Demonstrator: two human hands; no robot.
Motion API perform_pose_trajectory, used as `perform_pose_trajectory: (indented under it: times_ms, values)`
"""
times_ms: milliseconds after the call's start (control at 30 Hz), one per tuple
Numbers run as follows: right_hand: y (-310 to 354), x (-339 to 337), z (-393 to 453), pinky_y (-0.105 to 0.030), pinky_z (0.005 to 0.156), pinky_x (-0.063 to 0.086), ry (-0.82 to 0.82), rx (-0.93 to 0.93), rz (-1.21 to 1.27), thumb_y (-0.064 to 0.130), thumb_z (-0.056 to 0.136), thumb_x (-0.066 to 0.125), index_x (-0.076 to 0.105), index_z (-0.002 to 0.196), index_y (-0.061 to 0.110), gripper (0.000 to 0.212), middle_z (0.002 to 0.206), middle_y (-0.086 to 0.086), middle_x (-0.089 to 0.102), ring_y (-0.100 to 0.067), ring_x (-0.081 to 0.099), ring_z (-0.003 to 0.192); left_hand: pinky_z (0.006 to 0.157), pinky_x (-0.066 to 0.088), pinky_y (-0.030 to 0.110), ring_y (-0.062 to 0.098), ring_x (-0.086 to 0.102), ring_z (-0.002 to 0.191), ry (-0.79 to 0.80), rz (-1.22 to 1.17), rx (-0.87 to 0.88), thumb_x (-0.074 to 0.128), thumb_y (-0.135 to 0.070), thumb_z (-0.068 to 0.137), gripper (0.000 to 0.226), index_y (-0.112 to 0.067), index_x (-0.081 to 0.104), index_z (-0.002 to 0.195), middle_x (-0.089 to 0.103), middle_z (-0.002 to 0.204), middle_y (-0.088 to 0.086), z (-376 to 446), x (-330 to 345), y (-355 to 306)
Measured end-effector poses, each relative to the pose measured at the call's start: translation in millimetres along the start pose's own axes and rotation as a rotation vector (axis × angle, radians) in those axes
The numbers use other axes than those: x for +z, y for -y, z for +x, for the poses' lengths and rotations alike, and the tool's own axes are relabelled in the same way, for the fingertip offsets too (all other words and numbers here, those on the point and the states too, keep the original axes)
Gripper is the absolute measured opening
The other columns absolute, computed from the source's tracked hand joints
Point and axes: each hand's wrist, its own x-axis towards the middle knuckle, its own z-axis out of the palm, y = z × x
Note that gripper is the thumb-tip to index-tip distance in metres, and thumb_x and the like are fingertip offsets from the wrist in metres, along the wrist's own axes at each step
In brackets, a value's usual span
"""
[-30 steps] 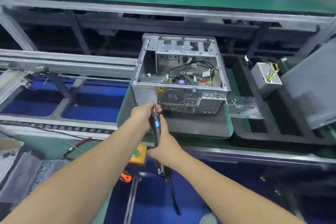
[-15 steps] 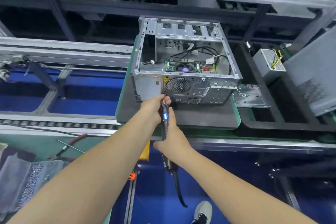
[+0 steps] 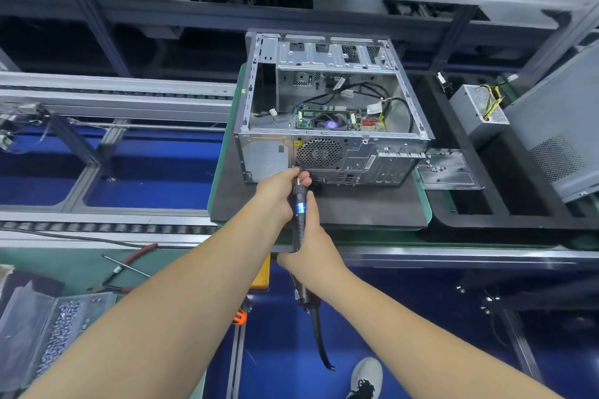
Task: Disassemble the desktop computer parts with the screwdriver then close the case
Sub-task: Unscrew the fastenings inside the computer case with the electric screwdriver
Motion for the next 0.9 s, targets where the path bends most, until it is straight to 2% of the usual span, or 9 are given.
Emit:
perform_pose_trajectory:
  times_ms: [267,367,433,500,600,667,733,800,900]
  values:
    - [0.6,2.5,-4.0,-0.028,0.063,0.050,0.003,0.005,0.019,0.014,0.080,0.076,-0.026,0.154,0.053,0.132,0.113,0.000,0.060,-0.019,0.065,0.088,0.083,0.061,0.034,0.019,0.072,0.073,-0.010,0.054,0.037,0.067,-0.014,0.097,0.012,-0.003,0.070,0.103,0.077,0.084,0.010,-2.3,-4.3,2.6]
    - [-5.5,5.5,-7.6,-0.031,0.063,0.053,0.001,-0.001,0.029,0.013,0.079,0.075,-0.022,0.154,0.056,0.130,0.115,0.000,0.061,-0.018,0.065,0.088,0.081,0.061,0.039,0.024,0.071,0.079,-0.138,0.217,0.149,0.065,-0.012,0.095,0.013,-0.003,0.072,0.102,0.076,0.089,0.012,-7.1,-12.0,8.6]
    - [-10.5,7.4,-9.1,-0.036,0.070,0.058,0.012,0.011,0.037,0.012,0.079,0.075,-0.021,0.156,0.054,0.130,0.121,-0.002,0.061,-0.020,0.066,0.091,0.076,0.058,0.040,0.025,0.068,0.082,-0.302,0.540,0.377,0.058,-0.018,0.095,0.018,-0.008,0.072,0.090,0.074,0.089,0.010,-15.4,-24.6,10.4]
    - [-15.3,8.4,-9.8,-0.033,0.070,0.058,0.013,0.024,0.048,0.013,0.081,0.077,-0.022,0.155,0.056,0.130,0.126,-0.003,0.059,-0.020,0.066,0.091,0.073,0.046,0.035,0.022,0.061,0.087,-0.376,0.849,0.734,0.052,-0.024,0.096,0.020,-0.016,0.069,0.089,0.069,0.091,0.004,-28.0,-39.8,0.6]
    - [-20.3,8.1,-8.0,-0.032,0.071,0.056,-0.008,0.026,0.060,0.015,0.081,0.078,-0.021,0.154,0.057,0.130,0.131,-0.003,0.057,-0.023,0.064,0.096,0.086,0.040,0.038,0.018,0.055,0.095,-0.361,1.154,1.311,0.048,-0.029,0.096,0.017,-0.024,0.064,0.098,0.061,0.099,-0.008,-41.9,-38.7,-45.2]
    - [-22.1,6.9,-6.7,-0.033,0.077,0.056,-0.010,0.034,0.065,0.015,0.081,0.078,-0.021,0.155,0.056,0.130,0.134,-0.002,0.055,-0.025,0.063,0.102,0.093,0.041,0.041,0.020,0.056,0.100,-0.280,1.352,1.440,0.045,-0.041,0.096,0.028,-0.023,0.065,0.103,0.064,0.106,-0.006,-39.3,-16.4,-83.5]
    - [-23.4,6.3,-6.1,-0.029,0.075,0.054,-0.009,0.030,0.075,0.015,0.082,0.079,-0.020,0.156,0.055,0.130,0.136,0.000,0.053,-0.020,0.062,0.100,0.093,0.046,0.042,0.021,0.059,0.102,-0.126,1.581,1.298,0.038,-0.058,0.096,0.047,-0.024,0.066,0.111,0.067,0.109,-0.004,-33.3,9.8,-110.9]
    - [-23.8,5.4,-5.7,-0.025,0.069,0.052,-0.010,0.024,0.074,0.016,0.082,0.079,-0.020,0.156,0.054,0.130,0.131,0.003,0.053,-0.012,0.061,0.093,0.090,0.048,0.040,0.021,0.061,0.101,0.064,1.806,1.021,0.032,-0.074,0.093,0.063,-0.025,0.065,0.116,0.068,0.108,-0.004,-26.0,30.0,-122.2]
    - [-21.6,3.6,-4.3,-0.027,0.067,0.052,-0.011,0.029,0.064,0.016,0.081,0.079,-0.021,0.155,0.055,0.130,0.122,0.005,0.051,-0.013,0.063,0.089,0.093,0.045,0.038,0.025,0.059,0.107,0.247,2.088,0.763,0.031,-0.080,0.092,0.077,-0.015,0.064,0.118,0.063,0.112,-0.001,-13.9,44.0,-120.3]
